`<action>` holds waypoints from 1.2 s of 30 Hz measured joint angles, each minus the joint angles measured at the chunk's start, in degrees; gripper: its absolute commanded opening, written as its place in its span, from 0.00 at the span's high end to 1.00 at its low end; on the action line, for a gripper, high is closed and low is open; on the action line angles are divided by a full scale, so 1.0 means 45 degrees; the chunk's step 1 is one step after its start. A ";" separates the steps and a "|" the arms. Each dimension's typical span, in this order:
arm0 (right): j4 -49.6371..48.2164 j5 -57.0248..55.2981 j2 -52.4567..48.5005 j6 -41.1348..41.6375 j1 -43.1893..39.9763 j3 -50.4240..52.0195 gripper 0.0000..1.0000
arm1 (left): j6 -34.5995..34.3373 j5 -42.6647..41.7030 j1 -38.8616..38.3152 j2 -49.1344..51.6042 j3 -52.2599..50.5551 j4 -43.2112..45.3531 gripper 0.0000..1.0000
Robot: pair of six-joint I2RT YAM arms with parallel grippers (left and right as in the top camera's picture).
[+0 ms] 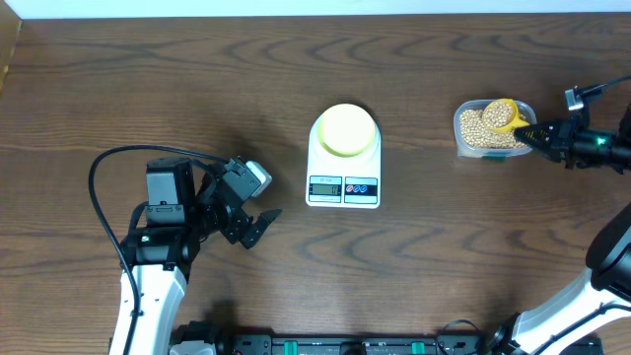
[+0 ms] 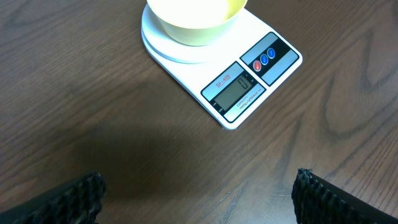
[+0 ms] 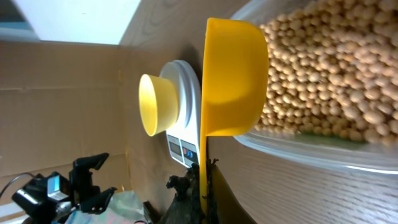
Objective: Scoop item into bowl and weigh 50g on scale
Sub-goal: 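Drag the yellow scoop through the soybeans and tilt it up to fill, then carry the filled scoop left over the yellow bowl on the scale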
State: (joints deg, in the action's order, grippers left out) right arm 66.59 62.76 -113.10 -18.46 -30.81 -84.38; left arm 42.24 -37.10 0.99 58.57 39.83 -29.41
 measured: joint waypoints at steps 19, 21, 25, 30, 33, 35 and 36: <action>-0.2584 0.2176 0.0000 0.1661 0.1957 0.0000 0.99 | 0.0000 0.0005 0.0000 0.0000 0.0000 0.0000 0.03; -0.3949 0.2215 0.0000 0.2803 0.2550 -0.0015 0.99 | 0.0000 0.0000 0.0000 0.0000 0.0000 -0.0019 0.02; -0.6883 0.2312 0.0000 0.5455 0.3750 0.0000 0.99 | 0.0000 0.0005 0.0000 0.0019 0.0000 -0.0024 0.02; -0.9675 0.2754 0.0000 0.8631 0.4979 -0.0024 0.99 | 0.0000 0.0005 0.0000 0.0034 0.0000 -0.0019 0.02; -1.0501 0.3065 0.0000 1.0180 0.5639 -0.0019 0.99 | 0.0000 0.0005 0.0000 0.0034 0.0000 -0.0029 0.02; -1.0666 0.3269 0.0000 1.1001 0.6149 -0.0019 0.99 | 0.0000 0.0005 0.0000 0.0034 0.0000 -0.0029 0.03; -1.0671 0.3313 0.0000 1.1147 0.6261 -0.0024 0.99 | 0.0000 0.0005 0.0000 0.0034 0.0000 -0.0024 0.02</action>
State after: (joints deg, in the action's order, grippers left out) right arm 18.57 77.67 -113.10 31.70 -2.63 -84.49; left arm 42.24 -37.08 0.99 58.72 39.83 -29.52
